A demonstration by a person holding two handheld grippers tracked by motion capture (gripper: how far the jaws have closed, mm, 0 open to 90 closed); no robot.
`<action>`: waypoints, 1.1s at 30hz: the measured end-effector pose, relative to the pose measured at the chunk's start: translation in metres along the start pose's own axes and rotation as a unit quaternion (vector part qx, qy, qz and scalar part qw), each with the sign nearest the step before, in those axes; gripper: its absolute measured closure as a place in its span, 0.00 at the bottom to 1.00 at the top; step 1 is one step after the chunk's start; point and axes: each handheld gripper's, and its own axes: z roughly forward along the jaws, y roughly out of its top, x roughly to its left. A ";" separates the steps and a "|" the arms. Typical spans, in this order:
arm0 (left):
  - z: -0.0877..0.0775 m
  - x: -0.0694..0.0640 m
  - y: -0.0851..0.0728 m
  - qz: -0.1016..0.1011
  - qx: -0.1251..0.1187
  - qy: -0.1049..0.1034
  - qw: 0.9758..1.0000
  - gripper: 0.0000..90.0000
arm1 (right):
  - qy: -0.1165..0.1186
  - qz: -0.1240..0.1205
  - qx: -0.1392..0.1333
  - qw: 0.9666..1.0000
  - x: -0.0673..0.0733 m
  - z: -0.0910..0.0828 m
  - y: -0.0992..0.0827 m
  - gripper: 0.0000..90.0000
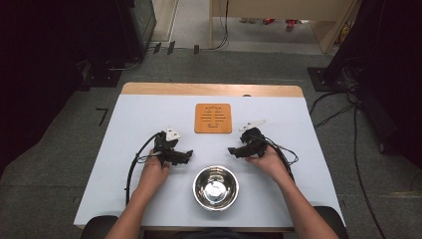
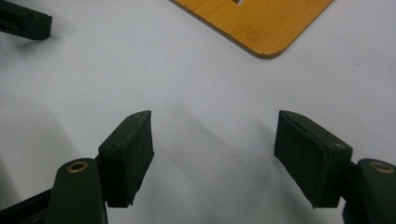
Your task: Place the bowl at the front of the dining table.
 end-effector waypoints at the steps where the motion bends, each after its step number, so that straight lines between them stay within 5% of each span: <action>1: 0.000 0.000 0.000 0.000 0.000 0.000 1.000 0.06 | 0.000 0.000 0.000 1.000 0.000 0.000 0.000 0.31; 33: 0.000 0.000 0.000 0.000 -0.001 0.000 1.000 0.06 | 0.051 -0.009 0.013 0.999 0.014 -0.004 0.002 0.35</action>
